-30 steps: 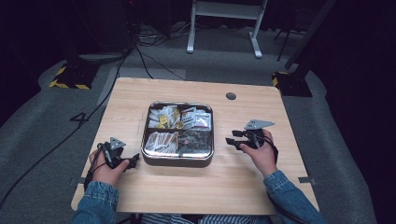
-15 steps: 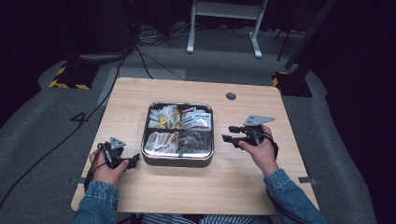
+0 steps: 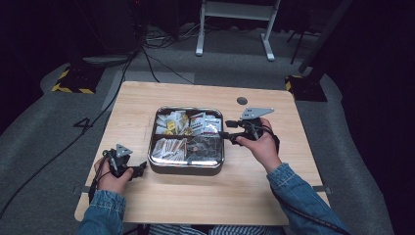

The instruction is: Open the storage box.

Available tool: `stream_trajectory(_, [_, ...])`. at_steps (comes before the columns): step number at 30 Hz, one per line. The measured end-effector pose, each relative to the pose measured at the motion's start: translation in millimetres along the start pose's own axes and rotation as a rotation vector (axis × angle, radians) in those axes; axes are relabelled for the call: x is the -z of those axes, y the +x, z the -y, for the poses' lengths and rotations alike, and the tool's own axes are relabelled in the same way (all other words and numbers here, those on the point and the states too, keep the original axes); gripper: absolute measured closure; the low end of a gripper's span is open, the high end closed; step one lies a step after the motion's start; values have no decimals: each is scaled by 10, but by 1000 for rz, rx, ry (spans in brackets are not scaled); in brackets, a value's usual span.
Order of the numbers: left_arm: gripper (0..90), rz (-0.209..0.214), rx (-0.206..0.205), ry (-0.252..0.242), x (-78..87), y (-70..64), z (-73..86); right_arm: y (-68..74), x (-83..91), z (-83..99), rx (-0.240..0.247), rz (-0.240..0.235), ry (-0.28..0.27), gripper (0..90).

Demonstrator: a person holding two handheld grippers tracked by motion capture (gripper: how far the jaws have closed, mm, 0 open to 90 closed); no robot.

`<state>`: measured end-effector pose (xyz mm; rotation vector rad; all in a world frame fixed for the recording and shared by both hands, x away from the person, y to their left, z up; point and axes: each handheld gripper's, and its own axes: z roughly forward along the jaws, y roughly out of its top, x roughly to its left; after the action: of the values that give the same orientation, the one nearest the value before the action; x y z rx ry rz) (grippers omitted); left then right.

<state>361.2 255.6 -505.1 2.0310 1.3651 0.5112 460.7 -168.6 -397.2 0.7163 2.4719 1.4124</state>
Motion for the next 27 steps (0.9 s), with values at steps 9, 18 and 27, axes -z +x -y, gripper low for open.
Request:
stream_trajectory(9, [144,2,-4,1,4,-4,2,44,-277,-92,8,-52,-8,398])
stream_trajectory(18, [141,8,-7,-1,-4,1,-4,99,-515,-230,22,-54,43,430])
stream_trajectory(27, [141,8,-8,2,-2,0,-4,144,-781,-355,52,-48,101,415])
